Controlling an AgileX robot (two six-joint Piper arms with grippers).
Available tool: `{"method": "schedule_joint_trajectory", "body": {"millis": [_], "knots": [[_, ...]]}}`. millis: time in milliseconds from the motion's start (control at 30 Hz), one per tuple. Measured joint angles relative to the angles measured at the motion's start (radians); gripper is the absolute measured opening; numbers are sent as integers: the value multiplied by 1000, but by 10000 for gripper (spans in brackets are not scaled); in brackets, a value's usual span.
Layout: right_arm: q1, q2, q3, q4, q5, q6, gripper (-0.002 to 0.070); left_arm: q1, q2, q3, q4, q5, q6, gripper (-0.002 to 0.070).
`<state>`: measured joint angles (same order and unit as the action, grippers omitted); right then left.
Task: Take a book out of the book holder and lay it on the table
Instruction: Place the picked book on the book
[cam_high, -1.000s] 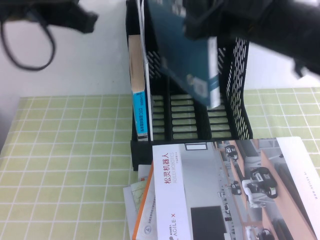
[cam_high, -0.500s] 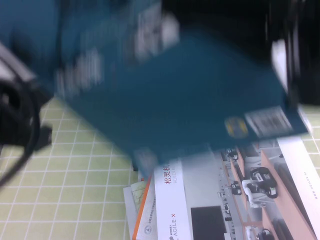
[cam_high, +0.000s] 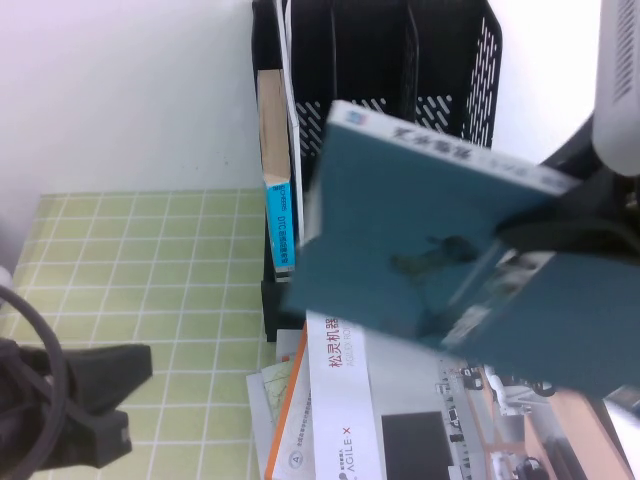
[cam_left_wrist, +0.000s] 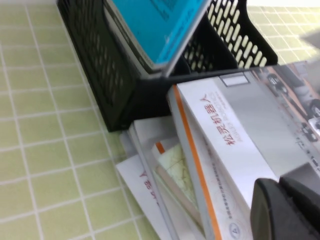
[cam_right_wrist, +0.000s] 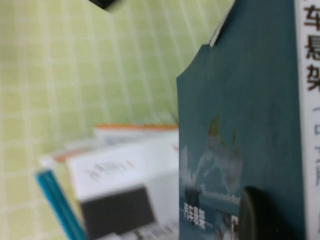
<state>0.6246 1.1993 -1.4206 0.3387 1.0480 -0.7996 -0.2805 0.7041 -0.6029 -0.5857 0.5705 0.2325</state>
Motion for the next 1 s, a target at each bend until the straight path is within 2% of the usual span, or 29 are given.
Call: {"method": "schedule_joint_trajectory", "body": {"millis": [133,267,533,633,767,1000], "knots": [[21,0,-5,-257,0,120,130,0,0,22,-44,-8,7,-3],[122,19,-5,-550,7,278,130,0,0,22,-52,-17,26,-3],[506,155,-5,-1062,31,578,130,0,0,23,-104,-27,108,-2],[606,226,43,-1223,26,668,130,0,0,23,-126,-30,129,-2],[662,256,201,-1361,-51,755,130,0,0,23,-144,-32,136,-2],[668,237,518,-1462,-233,988,130,0,0,23,-172,6,181,-3]]}}
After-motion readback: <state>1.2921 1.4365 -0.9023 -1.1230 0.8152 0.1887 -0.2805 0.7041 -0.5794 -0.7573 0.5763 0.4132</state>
